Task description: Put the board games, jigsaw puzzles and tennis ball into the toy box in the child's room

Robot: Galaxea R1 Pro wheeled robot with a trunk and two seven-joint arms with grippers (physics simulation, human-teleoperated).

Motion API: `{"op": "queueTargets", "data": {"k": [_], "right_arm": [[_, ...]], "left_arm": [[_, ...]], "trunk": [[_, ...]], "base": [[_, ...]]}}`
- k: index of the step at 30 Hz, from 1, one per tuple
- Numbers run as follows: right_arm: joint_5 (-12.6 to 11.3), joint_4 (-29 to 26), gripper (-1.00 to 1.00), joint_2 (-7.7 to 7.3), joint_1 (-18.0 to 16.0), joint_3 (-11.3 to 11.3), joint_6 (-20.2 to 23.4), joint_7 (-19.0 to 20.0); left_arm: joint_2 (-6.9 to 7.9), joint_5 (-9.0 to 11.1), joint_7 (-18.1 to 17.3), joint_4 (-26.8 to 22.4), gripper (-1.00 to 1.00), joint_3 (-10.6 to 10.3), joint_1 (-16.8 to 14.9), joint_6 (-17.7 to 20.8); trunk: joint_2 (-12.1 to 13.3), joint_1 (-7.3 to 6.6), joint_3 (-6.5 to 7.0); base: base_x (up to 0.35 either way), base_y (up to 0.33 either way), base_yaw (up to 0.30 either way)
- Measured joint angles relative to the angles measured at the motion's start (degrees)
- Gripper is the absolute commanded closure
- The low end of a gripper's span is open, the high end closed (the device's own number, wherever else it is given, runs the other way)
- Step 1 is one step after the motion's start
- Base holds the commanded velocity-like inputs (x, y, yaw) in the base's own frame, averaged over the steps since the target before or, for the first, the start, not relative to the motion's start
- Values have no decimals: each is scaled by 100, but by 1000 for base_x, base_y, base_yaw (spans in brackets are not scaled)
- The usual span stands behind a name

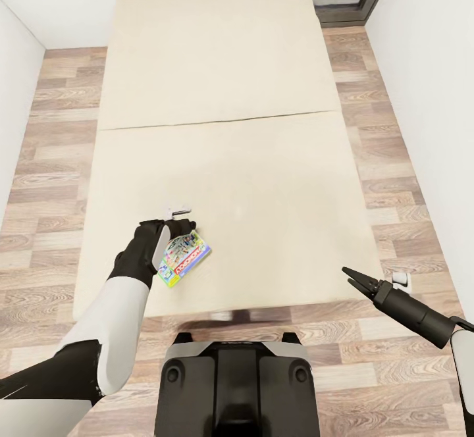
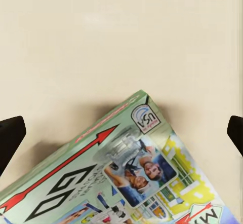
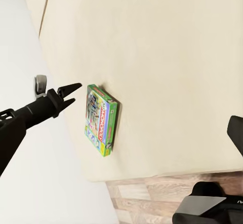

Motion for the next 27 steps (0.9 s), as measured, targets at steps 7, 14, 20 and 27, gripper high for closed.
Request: {"op": "queueTargets", "data": {"k": [7, 14, 20, 27], "right_arm": [[-6, -12, -100, 0, 0, -18, 0, 6], [-8, -17, -100, 0, 0, -55, 0, 8], [-8, -10, -100, 0, 0, -61, 0, 9], [-8, -13, -100, 0, 0, -61, 0, 9]], "left_arm": [[-40, -1, 0, -64, -100, -1, 0, 0], [-39, -1, 0, -99, -100, -1, 0, 0], [-39, -1, -2, -103, -100, -1, 1, 0], [-39, -1, 0, -104, -100, -1, 1, 0]], "trunk": [[0, 0, 0], [0, 0, -5], [0, 0, -46], [0, 0, -109]], "base": [[0, 0, 0], [0, 0, 0], [0, 0, 0], [0, 0, 0]]}}
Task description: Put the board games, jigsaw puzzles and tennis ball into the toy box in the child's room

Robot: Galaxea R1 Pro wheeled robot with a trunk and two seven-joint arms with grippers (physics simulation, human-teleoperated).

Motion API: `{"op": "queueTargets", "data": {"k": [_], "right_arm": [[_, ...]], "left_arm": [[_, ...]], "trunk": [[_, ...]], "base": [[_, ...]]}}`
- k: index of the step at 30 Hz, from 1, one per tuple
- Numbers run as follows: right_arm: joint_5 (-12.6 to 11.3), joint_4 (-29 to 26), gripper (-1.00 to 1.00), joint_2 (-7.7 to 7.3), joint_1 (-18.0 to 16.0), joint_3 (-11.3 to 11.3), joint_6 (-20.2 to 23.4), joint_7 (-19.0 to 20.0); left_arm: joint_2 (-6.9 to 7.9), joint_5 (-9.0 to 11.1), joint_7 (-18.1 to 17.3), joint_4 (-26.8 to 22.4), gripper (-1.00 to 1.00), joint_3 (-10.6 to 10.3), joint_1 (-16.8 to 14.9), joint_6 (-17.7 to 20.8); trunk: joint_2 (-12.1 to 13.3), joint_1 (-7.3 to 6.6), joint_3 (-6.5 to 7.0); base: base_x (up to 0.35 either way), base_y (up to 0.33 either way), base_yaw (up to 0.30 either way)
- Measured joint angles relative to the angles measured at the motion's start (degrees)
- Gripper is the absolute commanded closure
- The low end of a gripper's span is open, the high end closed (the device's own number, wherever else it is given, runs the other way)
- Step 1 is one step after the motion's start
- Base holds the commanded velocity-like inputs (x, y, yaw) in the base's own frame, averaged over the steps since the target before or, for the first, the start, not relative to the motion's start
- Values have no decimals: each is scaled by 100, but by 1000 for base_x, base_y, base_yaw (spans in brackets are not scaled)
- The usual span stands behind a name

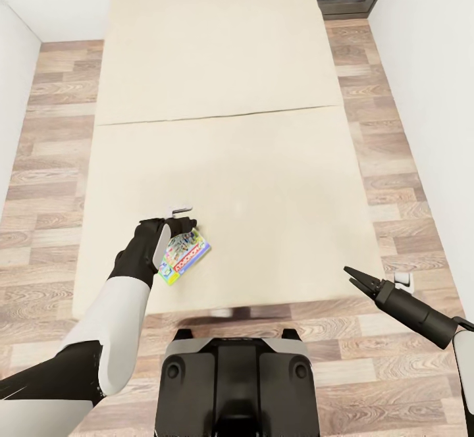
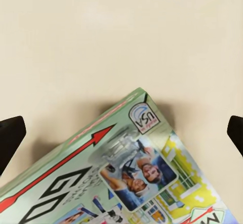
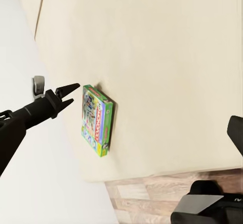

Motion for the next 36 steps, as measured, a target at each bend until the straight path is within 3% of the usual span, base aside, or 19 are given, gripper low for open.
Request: {"op": "queueTargets", "data": {"k": [16, 19, 22, 23, 26, 31, 36], "right_arm": [[-3, -24, -100, -4, 2, -8, 1, 146], [-2, -34, -100, -7, 14, -21, 3, 592], [10, -39, -100, -8, 22, -94, 4, 1278], [31, -43, -100, -8, 28, -162, 3, 1582], [66, -46, -100, -8, 86, -353, 2, 1965], [85, -43, -100, -8, 220, -603, 0, 2185], [89, -44, -100, -5, 252, -663, -1, 2233]], "left_arm": [[0, 0, 0, 0, -100, 0, 1, 0], [0, 0, 0, 0, -100, 0, 2, 0], [0, 0, 0, 0, -100, 0, 0, 0], [0, 0, 0, 0, -100, 0, 1, 0], [0, 0, 0, 0, -100, 0, 0, 0], [-2, 0, 0, 0, -100, 0, 1, -6], [-2, 0, 0, 0, -100, 0, 2, -8]], "trunk": [[0, 0, -142], [0, 0, -151], [0, 0, -155], [-1, -1, -156], [-1, -1, -157], [0, -1, -158], [0, 0, -158]], "base": [[0, 0, 0], [0, 0, 0], [0, 0, 0], [0, 0, 0], [0, 0, 0], [0, 0, 0], [0, 0, 0]]}}
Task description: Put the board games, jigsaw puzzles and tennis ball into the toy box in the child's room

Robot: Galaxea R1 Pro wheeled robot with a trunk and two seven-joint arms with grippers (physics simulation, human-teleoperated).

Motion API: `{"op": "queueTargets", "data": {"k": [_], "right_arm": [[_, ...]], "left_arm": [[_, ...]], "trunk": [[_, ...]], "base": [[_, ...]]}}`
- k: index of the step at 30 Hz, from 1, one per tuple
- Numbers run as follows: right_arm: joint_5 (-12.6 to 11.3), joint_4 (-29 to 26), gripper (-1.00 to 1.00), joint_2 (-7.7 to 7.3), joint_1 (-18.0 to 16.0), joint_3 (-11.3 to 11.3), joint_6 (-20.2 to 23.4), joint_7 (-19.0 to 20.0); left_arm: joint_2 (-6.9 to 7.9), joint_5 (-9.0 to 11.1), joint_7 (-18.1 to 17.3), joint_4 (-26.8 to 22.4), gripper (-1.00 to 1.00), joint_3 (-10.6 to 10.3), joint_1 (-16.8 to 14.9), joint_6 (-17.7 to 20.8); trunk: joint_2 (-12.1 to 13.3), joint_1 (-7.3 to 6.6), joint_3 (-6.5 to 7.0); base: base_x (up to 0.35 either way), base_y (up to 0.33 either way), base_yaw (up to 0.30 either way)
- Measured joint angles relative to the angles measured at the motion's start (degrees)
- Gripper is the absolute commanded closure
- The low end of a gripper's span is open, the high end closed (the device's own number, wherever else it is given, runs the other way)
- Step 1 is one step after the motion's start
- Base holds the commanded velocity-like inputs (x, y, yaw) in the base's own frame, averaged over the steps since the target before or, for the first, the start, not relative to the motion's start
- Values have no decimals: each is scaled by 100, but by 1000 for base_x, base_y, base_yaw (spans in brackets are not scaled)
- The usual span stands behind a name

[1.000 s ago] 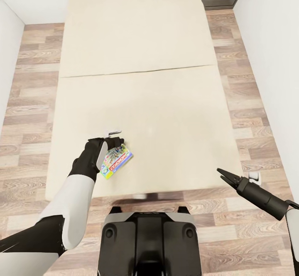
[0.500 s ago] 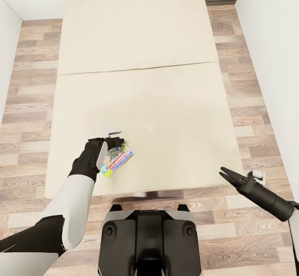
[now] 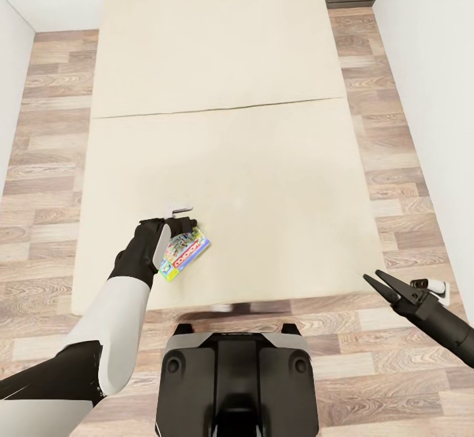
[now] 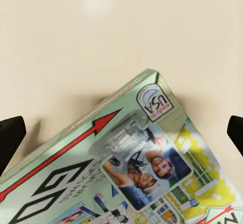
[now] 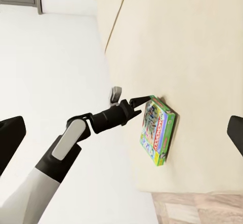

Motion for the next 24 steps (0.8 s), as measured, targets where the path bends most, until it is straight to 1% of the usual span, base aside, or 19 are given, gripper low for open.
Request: {"op": "queueTargets", "data": {"k": [24], "right_arm": [[6, 4, -100, 14, 11, -19, 0, 19]], "left_arm": [[-3, 8, -8, -173, -100, 0, -5, -18]], "trunk": [[0, 0, -1]], "base": [[0, 0, 0]]}}
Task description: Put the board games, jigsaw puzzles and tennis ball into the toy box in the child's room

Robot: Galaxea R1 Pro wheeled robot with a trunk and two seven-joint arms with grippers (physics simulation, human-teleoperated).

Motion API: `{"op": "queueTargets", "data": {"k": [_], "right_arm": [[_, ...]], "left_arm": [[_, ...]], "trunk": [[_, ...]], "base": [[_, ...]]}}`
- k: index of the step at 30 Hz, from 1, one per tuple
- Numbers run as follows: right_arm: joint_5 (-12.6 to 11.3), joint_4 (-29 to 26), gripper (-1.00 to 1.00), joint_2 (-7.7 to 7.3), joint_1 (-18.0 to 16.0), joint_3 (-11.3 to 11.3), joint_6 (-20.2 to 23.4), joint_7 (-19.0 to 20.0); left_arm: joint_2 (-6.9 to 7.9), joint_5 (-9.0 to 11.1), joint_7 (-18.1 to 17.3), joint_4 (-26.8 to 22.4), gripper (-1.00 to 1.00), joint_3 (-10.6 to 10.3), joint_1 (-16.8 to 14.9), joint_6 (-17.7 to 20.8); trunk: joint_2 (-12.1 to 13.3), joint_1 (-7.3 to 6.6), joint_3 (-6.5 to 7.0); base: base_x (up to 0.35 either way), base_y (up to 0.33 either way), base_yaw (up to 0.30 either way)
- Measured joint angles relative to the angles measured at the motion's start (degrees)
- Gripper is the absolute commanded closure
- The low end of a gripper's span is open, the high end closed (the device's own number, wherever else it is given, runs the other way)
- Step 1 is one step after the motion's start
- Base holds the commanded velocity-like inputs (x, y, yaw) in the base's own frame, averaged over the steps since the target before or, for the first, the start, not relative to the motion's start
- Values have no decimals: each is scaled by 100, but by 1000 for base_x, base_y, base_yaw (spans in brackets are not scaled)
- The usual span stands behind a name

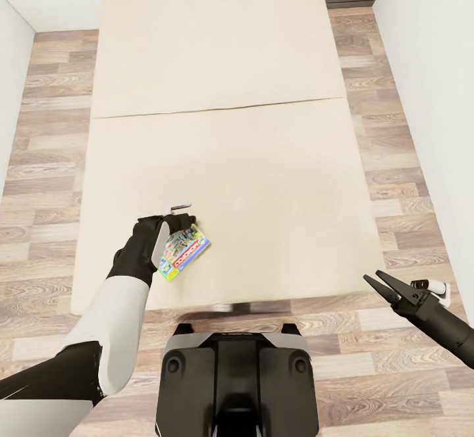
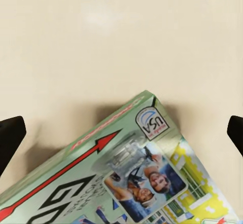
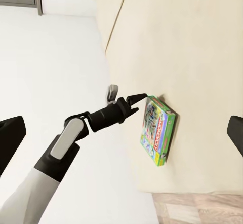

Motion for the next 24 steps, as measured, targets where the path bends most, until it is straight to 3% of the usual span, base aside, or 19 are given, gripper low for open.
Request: {"op": "queueTargets", "data": {"k": [24], "right_arm": [[4, 0, -100, 0, 0, 0, 0, -2]], "left_arm": [[-4, 0, -1, -2, -100, -5, 3, 0]], "trunk": [[0, 0, -196]], "base": [[0, 0, 0]]}}
